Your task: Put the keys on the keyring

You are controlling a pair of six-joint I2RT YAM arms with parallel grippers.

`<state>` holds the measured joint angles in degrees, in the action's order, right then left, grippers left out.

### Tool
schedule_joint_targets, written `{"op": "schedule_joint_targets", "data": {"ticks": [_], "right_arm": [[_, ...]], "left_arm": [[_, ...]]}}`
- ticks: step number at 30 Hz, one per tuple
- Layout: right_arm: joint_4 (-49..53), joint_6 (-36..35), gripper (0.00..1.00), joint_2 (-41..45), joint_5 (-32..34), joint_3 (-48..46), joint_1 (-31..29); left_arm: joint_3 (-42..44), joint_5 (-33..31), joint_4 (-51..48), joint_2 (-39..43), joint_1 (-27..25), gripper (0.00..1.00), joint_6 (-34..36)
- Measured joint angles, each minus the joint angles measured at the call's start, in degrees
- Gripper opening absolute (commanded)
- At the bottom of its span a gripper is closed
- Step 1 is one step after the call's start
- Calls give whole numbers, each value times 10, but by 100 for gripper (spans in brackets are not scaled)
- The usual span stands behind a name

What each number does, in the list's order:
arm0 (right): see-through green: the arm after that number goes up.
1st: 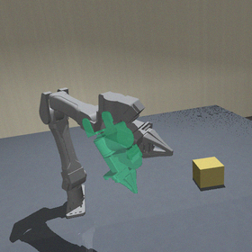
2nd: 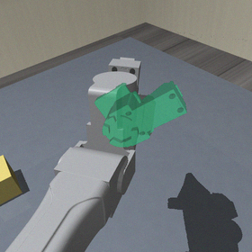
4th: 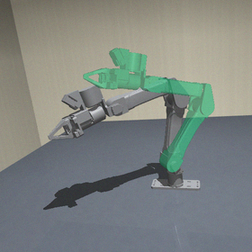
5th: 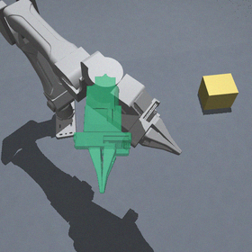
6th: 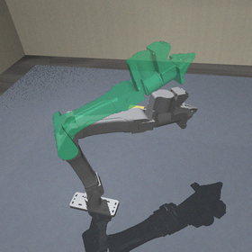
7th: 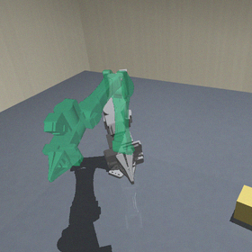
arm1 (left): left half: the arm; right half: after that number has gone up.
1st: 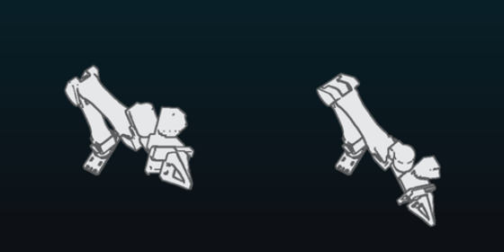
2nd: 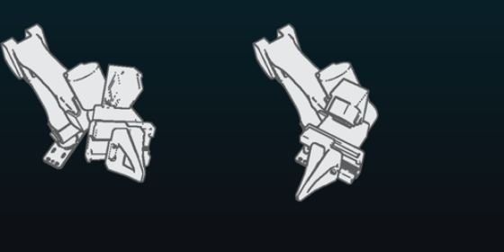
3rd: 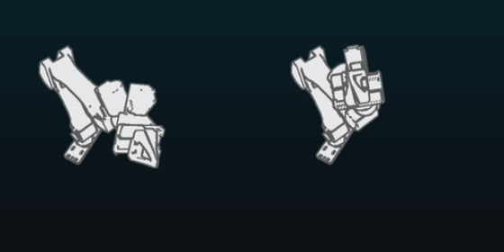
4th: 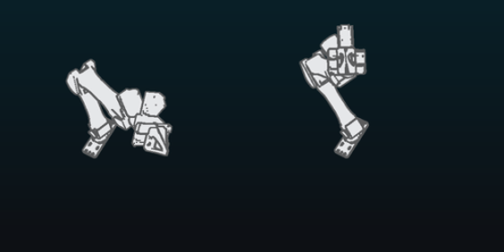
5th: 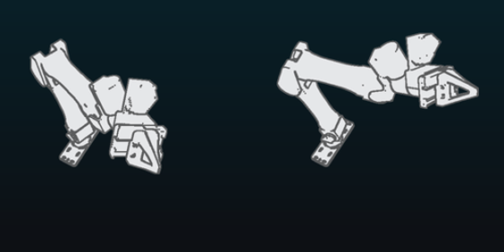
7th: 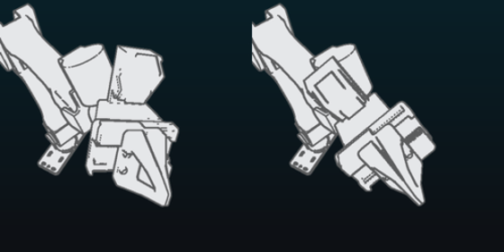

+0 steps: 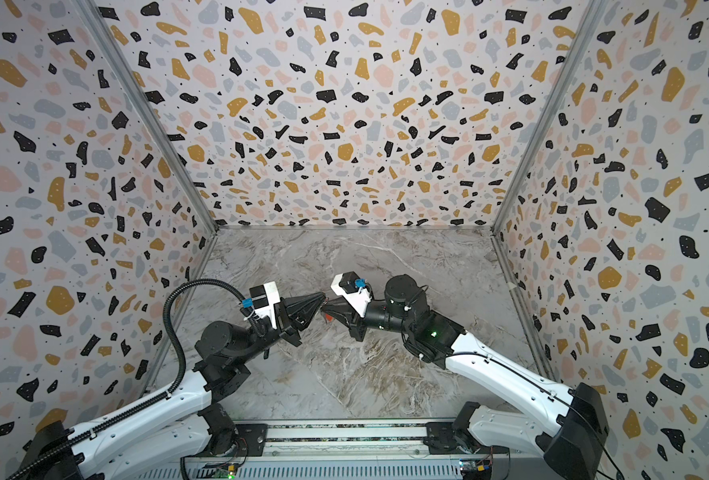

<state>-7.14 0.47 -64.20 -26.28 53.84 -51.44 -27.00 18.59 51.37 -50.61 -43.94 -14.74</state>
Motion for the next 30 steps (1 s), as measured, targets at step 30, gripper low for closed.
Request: {"op": "schedule_joint_targets", "data": {"ticks": [30], "right_arm": [[33, -25, 37, 22, -3, 0, -1]], "left_arm": [[4, 4, 15, 2, -2, 0, -1]]}}
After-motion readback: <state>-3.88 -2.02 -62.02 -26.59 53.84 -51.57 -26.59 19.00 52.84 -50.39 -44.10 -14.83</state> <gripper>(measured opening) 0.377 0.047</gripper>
